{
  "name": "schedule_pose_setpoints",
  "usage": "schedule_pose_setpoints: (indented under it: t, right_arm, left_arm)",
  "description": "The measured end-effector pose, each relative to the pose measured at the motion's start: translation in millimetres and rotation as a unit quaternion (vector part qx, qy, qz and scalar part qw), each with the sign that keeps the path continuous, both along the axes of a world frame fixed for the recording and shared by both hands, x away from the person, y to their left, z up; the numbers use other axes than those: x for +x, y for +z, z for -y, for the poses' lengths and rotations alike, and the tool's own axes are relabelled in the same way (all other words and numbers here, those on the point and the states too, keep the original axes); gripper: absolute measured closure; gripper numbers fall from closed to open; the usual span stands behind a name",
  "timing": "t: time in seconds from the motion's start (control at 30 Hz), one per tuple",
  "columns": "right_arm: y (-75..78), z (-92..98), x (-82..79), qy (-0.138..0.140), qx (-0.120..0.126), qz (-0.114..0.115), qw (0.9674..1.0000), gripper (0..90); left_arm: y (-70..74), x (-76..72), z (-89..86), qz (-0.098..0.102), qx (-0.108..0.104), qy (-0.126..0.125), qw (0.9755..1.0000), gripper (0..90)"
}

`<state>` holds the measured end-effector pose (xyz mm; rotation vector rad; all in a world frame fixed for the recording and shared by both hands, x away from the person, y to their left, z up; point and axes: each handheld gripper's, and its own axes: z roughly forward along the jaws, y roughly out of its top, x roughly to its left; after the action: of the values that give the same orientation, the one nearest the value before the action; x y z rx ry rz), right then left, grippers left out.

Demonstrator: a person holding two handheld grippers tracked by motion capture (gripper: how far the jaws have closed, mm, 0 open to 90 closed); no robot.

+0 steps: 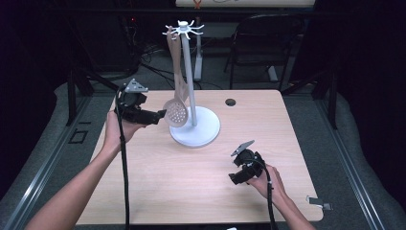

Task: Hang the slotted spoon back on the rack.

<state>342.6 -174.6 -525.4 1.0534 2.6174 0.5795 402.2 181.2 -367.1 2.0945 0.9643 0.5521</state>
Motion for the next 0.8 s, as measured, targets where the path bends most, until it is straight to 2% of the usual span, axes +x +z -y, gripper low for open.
schedule_pose_setpoints:
  t: [0.27, 0.63, 0.8]
  right_arm:
    - [0.5, -0.6, -0.6, 0.000, -0.001, -0.003, 1.0000, 19.6]
    - [-0.7, -1.8, -0.8, 0.002, -0.002, -0.001, 1.0000, 19.6]
    - [-1.0, -1.8, -1.0, 0.002, -0.003, -0.002, 1.0000, 19.6]
  left_arm:
    - [-32.0, -18.3, -21.9, -0.029, 0.000, 0.013, 0.9995, 14.4]
    - [-73.5, -45.4, -41.5, -0.054, -0.004, 0.031, 0.9981, 13.6]
    - [-98.5, -56.3, -48.3, -0.082, -0.004, 0.039, 0.9958, 12.9]
